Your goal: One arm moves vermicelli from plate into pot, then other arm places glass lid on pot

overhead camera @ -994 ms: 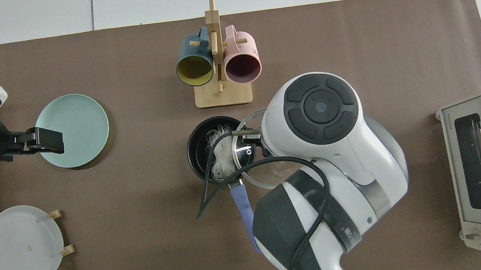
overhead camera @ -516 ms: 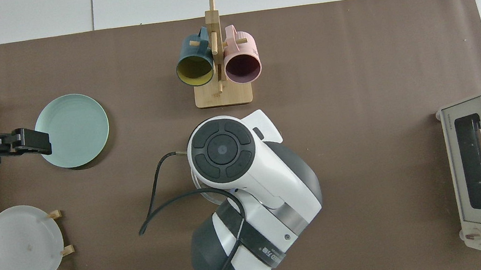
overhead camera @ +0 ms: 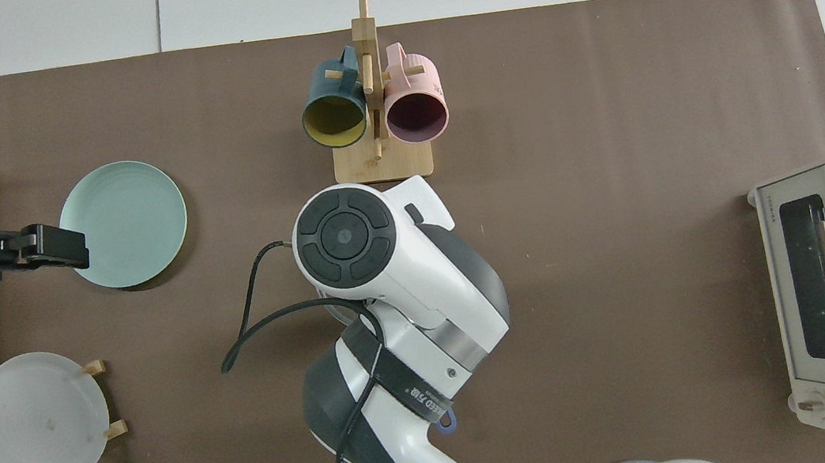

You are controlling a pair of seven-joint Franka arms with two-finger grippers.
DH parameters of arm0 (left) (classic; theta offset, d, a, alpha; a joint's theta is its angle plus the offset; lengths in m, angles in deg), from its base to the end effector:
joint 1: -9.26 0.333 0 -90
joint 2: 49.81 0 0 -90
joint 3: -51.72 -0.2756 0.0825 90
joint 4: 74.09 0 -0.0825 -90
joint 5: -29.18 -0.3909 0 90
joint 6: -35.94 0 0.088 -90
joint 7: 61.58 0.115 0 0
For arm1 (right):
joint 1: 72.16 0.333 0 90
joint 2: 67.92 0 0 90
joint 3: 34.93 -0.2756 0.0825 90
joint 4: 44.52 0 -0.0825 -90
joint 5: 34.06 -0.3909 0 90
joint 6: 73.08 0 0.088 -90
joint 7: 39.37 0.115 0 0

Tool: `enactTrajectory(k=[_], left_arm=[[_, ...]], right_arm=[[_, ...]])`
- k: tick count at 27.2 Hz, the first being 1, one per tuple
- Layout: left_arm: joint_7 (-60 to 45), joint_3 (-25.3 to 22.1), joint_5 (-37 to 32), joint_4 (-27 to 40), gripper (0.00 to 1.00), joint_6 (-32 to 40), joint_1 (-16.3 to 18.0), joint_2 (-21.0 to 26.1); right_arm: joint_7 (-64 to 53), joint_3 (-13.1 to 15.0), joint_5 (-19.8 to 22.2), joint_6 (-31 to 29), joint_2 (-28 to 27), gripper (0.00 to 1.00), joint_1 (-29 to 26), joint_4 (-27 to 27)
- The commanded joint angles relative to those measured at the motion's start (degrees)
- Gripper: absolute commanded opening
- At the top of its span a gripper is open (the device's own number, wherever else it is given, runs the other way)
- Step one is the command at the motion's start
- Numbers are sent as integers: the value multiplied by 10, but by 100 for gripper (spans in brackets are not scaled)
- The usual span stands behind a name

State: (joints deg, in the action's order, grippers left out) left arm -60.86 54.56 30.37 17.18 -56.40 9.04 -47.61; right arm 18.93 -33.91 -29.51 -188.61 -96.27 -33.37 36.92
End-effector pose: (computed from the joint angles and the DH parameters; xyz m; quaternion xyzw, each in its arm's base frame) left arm 0.5730 -0.0325 0.5473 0.9994 -0.0324 -0.0101 0.0111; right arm 0.5541 0.4251 0.3763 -0.9848 0.1615 -0.0638 0.0099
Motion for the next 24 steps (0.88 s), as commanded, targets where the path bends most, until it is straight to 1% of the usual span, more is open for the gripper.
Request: enactTrajectory(k=[1, 11, 19, 24], left_arm=[[9, 4, -6, 10, 100, -1, 5, -14], [9, 1, -7, 10, 100, -1, 6, -14], [9, 2, -7, 10, 100, -1, 7, -14], [9, 5, -7, 10, 100, -1, 20, -14]], right_arm=[[20, -1, 12, -24, 1, 0, 1, 17], [19, 0, 9, -38, 11, 0, -4, 49], [20, -1, 5, -28, 17, 0, 0, 56], [20, -1, -6, -26, 21, 0, -2, 63]])
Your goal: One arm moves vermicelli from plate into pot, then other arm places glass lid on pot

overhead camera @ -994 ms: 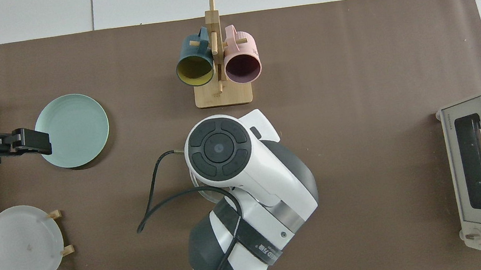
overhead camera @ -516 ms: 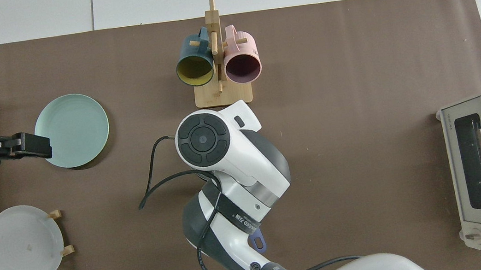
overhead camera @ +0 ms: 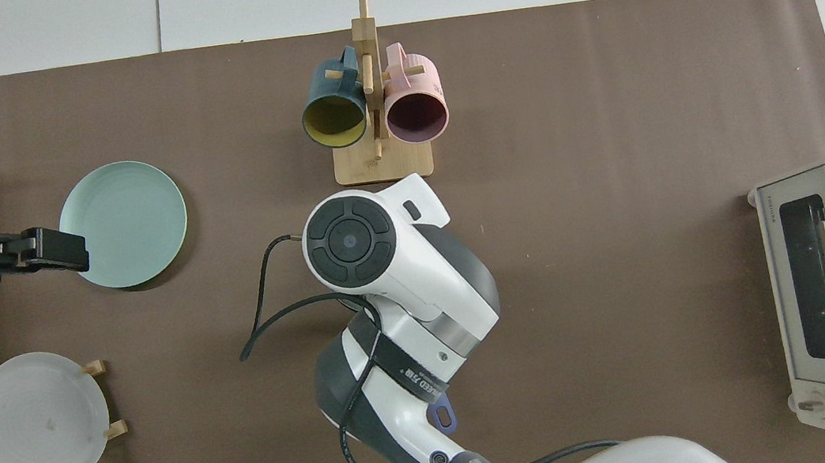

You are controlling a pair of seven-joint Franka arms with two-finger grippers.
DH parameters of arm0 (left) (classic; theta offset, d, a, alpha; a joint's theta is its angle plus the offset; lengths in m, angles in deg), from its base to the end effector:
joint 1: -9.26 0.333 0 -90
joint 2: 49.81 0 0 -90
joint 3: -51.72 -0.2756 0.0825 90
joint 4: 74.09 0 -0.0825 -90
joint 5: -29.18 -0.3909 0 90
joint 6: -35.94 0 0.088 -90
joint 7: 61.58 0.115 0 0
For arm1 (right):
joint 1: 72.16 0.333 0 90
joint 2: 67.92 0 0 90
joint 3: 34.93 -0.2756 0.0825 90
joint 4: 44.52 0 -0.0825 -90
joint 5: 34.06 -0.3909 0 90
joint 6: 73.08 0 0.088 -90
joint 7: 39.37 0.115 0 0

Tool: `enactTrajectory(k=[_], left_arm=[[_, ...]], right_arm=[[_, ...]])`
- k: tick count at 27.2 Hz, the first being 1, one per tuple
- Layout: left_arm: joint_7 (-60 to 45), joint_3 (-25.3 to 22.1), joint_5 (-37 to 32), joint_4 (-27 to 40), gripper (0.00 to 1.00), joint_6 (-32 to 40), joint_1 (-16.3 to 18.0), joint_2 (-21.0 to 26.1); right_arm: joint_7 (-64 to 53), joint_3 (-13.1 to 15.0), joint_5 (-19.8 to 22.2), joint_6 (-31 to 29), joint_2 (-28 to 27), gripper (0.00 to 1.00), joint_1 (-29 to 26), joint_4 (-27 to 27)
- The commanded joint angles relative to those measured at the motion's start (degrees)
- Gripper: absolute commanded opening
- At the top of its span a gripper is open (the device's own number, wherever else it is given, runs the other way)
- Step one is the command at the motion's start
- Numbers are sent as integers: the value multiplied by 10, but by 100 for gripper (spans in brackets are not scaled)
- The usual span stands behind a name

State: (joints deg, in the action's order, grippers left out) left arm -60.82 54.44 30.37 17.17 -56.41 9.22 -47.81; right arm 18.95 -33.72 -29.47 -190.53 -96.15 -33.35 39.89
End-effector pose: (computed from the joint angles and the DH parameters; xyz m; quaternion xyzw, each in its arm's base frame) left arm 0.5724 -0.0295 0.5494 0.9994 -0.0302 -0.0081 0.0111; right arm 0.5509 0.4205 0.3555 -0.9851 0.1614 -0.0587 0.0036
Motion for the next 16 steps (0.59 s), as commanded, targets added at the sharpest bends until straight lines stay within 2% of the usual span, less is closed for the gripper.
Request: enactTrajectory(k=[1, 7, 8, 9, 10, 11, 16], left_arm=[[8, 6, -7, 10, 100, -1, 20, -12], [8, 4, -7, 10, 100, -1, 21, -12], [8, 4, -7, 10, 100, -1, 21, -12], [8, 5, -7, 10, 100, 0, 21, -12], [8, 6, -7, 10, 100, -1, 21, -12], [8, 6, -7, 10, 100, -1, 20, -12], [8, 7, -7, 9, 100, -1, 17, -12]], right_arm=[[20, -2, -8, -7, 19, 0, -2, 33], [18, -2, -10, -8, 19, 1, -7, 33], [17, -3, -10, -7, 19, 18, -8, 33], [18, -3, -10, -8, 19, 48, -9, 33], [19, -3, -11, -8, 19, 91, -11, 33], [14, -2, -13, -8, 18, 99, -12, 32], [10, -2, -13, -6, 17, 100, -10, 19]])
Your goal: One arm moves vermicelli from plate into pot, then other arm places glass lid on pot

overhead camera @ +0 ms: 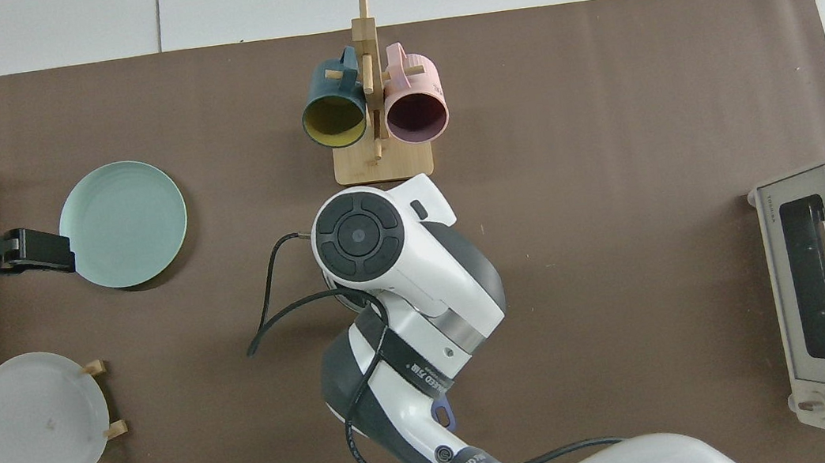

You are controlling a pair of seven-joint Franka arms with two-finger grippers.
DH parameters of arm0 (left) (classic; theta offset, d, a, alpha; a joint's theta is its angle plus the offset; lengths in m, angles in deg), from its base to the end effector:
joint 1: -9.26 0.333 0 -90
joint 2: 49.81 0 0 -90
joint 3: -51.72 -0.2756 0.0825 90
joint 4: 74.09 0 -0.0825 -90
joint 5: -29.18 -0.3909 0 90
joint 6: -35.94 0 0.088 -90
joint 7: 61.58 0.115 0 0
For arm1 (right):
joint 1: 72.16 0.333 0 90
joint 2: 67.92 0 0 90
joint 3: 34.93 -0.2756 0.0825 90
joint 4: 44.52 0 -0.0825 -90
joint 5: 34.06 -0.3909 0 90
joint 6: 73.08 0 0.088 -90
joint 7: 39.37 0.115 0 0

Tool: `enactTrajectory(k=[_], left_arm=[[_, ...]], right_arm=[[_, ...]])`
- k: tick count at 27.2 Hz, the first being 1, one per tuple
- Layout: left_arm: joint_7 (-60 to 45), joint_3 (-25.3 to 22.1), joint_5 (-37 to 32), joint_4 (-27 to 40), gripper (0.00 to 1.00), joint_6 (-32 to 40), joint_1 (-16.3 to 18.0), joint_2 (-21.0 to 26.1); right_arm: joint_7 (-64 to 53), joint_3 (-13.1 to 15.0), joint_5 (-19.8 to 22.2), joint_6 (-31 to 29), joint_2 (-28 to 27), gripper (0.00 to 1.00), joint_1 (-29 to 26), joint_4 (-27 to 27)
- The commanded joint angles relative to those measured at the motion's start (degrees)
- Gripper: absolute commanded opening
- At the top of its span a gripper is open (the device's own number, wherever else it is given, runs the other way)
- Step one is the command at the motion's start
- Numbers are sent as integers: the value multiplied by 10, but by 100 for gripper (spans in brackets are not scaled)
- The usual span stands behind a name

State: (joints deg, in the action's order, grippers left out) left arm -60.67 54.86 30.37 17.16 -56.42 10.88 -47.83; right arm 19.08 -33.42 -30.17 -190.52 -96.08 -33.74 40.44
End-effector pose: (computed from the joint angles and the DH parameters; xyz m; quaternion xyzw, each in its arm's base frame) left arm 0.5729 -0.0171 0.5497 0.9997 -0.0207 -0.0076 0.0113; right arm 0.5537 0.4137 0.3517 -0.9839 0.1706 -0.0526 0.0031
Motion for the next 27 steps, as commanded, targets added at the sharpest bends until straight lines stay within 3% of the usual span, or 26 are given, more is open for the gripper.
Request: enactTrajectory(k=[1, 9, 16, 20, 27], left_arm=[[7, 3, -7, 10, 100, -1, 0, -12], [7, 2, -7, 10, 100, -1, 2, -12], [7, 2, -7, 10, 100, -1, 2, -12], [7, 2, -7, 10, 100, 0, 2, -13], [7, 3, -7, 10, 100, -1, 2, -13]], right_arm=[[8, -5, -6, -4, 17, 100, -8, 8], [7, -8, -3, 64, 20, 100, -19, -40], [-11, -9, -10, 83, 74, 100, -21, -38], [-62, -7, -31, 103, 100, 100, -54, -31], [-214, -6, -31, 136, 135, 100, -125, -18]])
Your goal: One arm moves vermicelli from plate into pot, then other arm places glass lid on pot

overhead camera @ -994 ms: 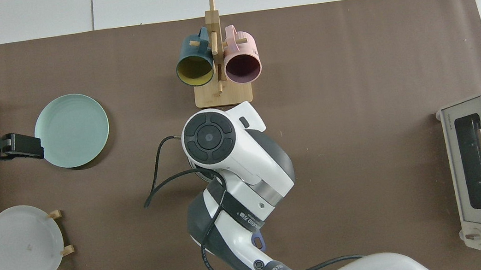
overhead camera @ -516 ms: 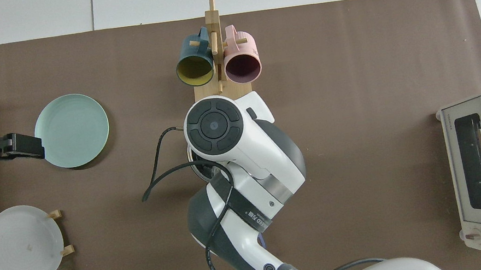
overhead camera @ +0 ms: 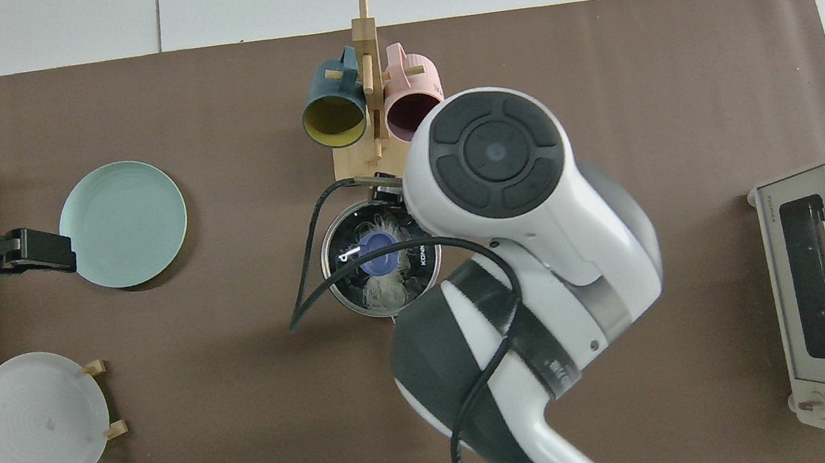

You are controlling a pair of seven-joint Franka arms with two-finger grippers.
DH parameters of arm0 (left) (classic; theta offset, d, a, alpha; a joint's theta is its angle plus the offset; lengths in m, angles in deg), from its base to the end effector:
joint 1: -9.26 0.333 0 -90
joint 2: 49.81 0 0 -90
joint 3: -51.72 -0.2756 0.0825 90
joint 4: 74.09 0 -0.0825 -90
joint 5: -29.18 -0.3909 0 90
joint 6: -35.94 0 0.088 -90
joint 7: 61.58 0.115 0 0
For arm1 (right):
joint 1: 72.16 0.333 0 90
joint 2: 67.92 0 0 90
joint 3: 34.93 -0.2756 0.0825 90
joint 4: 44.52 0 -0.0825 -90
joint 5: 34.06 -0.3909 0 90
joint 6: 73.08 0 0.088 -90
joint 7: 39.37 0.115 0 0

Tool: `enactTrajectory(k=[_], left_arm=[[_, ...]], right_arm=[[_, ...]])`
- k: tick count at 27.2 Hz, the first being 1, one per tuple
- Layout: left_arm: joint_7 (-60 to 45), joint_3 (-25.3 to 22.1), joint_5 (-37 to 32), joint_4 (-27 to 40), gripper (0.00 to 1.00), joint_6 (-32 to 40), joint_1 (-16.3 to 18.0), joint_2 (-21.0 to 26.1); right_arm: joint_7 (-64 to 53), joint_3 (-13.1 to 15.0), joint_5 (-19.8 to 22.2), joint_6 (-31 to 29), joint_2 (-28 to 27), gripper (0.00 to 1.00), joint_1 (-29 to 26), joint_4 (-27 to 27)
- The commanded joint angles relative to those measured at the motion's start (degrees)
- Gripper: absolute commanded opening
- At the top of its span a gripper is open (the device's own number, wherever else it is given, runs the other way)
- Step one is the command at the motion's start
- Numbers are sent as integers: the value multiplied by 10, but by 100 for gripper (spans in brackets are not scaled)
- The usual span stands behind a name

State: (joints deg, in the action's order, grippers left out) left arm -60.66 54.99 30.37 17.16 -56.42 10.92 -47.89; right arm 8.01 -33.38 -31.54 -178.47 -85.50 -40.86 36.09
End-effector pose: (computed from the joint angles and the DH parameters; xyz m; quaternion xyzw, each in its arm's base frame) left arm 0.5726 -0.0180 0.5503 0.9997 -0.0216 -0.0071 0.0113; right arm 0.5758 0.3272 0.4939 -0.9867 0.1476 -0.0651 0.0192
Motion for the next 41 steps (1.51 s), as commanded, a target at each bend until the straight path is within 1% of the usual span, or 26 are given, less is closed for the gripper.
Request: enactTrajectory(k=[1, 6, 10, 13, 16, 18, 23, 29, 33, 41], left_arm=[[7, 2, -7, 10, 100, -1, 2, -11], [7, 2, -7, 10, 100, 0, 3, -12], [7, 2, -7, 10, 100, 0, 3, -11], [7, 2, -7, 10, 100, -1, 3, -12], [7, 2, -7, 10, 100, -1, 3, -12], [7, 2, -7, 10, 100, -1, 3, -12], [7, 2, -7, 10, 100, 0, 3, -12], [7, 2, -7, 10, 100, 0, 3, -12], [7, 2, -7, 10, 100, -1, 3, -12], [7, 2, -7, 10, 100, -1, 3, -12]], right_arm=[[-129, -7, -17, 20, 31, 100, -65, 25], [-236, -6, -16, 35, 49, 100, -118, 34], [-312, -6, -16, 40, 75, 100, -162, 62], [-382, -5, -16, 41, 89, 100, -197, 70], [-445, -6, -16, 53, 104, 100, -229, 77], [-470, -6, -16, 62, 122, 100, -248, 94], [-505, -9, -17, 63, 166, 100, -289, 133], [-542, -11, -17, 74, 205, 100, -319, 143], [-565, -10, -17, 98, 228, 100, -331, 143], [-584, -10, -17, 126, 255, 100, -356, 144]])
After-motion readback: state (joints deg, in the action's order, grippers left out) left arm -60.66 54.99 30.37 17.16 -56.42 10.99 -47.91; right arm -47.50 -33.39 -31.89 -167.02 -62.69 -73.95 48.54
